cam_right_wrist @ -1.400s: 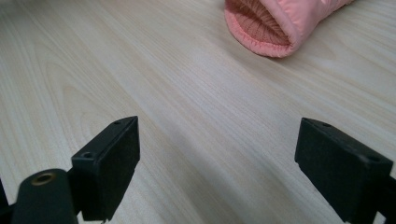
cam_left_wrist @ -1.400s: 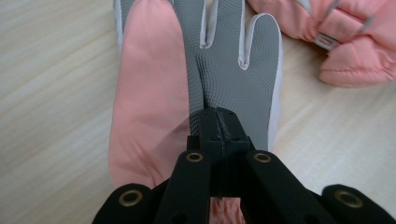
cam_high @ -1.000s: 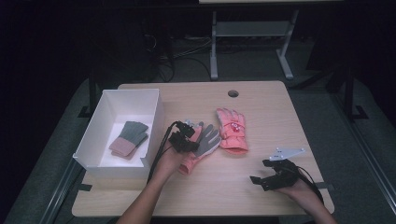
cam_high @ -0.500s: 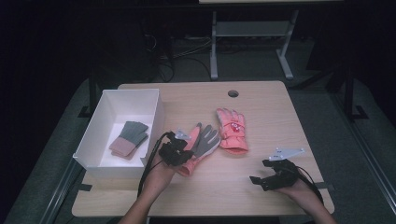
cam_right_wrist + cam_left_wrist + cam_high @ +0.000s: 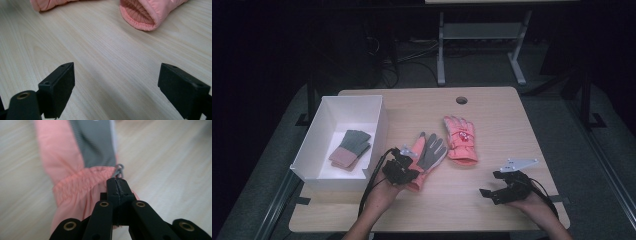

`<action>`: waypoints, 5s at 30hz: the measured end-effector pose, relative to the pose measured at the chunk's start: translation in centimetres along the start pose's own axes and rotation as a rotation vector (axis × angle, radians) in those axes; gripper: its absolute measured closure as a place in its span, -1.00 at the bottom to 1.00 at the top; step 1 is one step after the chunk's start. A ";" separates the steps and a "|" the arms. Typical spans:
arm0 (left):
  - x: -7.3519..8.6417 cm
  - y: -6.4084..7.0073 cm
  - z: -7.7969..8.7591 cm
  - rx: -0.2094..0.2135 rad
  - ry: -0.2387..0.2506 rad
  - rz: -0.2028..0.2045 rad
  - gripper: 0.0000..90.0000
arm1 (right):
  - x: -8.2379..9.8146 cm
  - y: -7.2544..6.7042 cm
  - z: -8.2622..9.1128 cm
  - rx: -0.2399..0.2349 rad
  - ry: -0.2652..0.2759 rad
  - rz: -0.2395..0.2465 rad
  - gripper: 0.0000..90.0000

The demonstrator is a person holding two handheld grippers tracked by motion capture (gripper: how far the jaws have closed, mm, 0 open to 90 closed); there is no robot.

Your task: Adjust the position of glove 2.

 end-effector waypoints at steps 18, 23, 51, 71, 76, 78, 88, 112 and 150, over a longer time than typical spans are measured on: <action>-3.8 2.0 -3.9 0.169 -0.010 -0.043 0.99 | 0.0 0.1 0.1 0.001 0.006 0.001 -0.70; -4.6 1.2 -2.5 0.104 0.039 -0.071 1.00 | 0.0 0.2 0.1 0.001 0.006 -0.002 -0.70; -4.2 3.4 -5.8 0.174 -0.022 -0.093 1.00 | -0.1 0.5 0.6 0.009 0.021 -0.015 -0.70; -2.5 3.8 -2.1 0.223 0.098 -0.153 0.29 | -0.6 0.8 1.1 0.001 0.043 -0.053 -0.71; -0.7 3.0 -1.1 0.181 0.072 -0.207 -0.06 | -0.9 0.8 0.8 0.004 0.044 -0.067 -0.68; 0.6 2.5 -1.0 0.168 0.063 -0.231 -0.17 | -1.4 0.8 0.5 0.005 0.043 -0.067 -0.51; 2.9 1.6 -0.5 0.146 0.080 -0.223 -0.64 | -6.2 1.2 -0.9 0.003 0.081 -0.068 0.65; 3.4 -0.2 -0.6 0.108 0.097 -0.201 -0.70 | -13.1 0.0 -10.5 0.025 -0.066 -0.012 1.00; 3.5 0.2 -0.6 0.113 0.096 -0.211 -0.68 | -10.7 8.4 -10.1 0.038 -0.106 0.010 0.06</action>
Point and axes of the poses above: each handheld gripper's, and its own axes: z roughly backward along the jaws, x roughly out of its underside, y roughly to its right, the point moved 4 cm from there along -z, roughly forward along the jaws, and after that the axes turned 11 degrees about x, right-handed, at the moved point
